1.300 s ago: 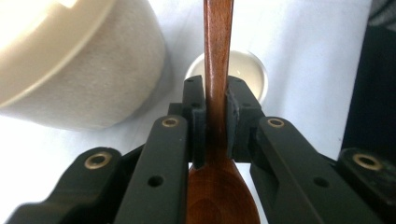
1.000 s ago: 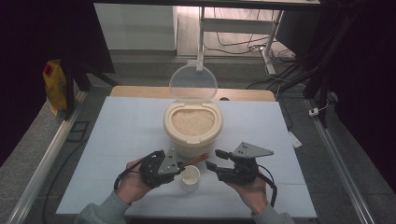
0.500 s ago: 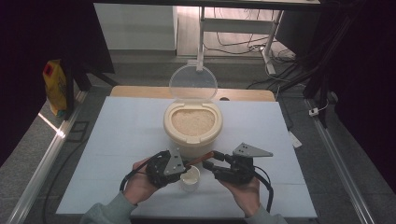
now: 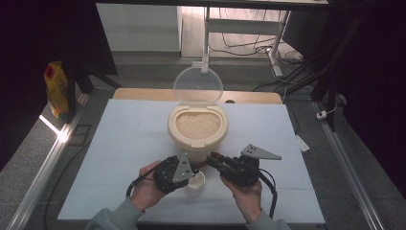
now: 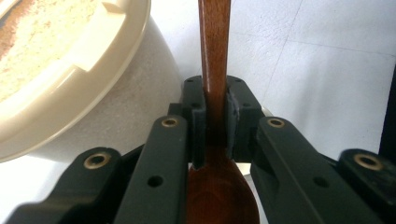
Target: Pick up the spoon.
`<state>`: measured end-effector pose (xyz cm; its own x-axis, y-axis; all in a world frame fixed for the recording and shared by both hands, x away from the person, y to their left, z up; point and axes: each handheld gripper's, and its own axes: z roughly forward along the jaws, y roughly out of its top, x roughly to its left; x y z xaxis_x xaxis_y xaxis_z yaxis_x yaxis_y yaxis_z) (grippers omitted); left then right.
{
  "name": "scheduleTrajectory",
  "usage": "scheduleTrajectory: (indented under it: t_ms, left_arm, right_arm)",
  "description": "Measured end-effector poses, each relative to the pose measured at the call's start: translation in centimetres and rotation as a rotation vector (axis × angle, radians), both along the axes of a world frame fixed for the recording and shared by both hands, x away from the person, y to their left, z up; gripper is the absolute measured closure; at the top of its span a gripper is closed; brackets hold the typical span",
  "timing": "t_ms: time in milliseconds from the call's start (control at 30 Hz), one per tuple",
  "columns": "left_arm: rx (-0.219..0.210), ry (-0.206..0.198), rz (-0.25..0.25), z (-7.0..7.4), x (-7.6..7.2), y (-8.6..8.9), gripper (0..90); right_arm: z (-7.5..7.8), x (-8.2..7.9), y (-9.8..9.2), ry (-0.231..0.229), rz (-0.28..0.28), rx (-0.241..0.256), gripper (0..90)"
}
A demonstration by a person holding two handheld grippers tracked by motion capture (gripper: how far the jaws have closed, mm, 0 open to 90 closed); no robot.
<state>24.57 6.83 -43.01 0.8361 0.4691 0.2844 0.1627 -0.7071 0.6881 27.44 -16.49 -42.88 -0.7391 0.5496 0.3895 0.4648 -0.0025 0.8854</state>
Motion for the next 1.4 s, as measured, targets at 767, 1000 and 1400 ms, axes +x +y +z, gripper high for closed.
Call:
scheduleTrajectory:
  t_ms: [767,1000,1400]
  left_arm:
    - [-0.18,0.067,0.051,-0.3,0.1,3.7,44.0]
    - [-0.273,0.096,0.133,-0.9,-0.7,7.7,33.9]
    - [-0.315,0.144,0.287,-4.6,-1.2,13.6,29.4]
  right_arm:
    - [0.6,0.5,0.2,-0.082,0.086,0.044,82.7]
    - [1.1,0.6,-0.6,-0.104,0.083,0.06,82.7]
    - [2.3,0.4,-1.8,-0.137,0.079,0.097,82.8]
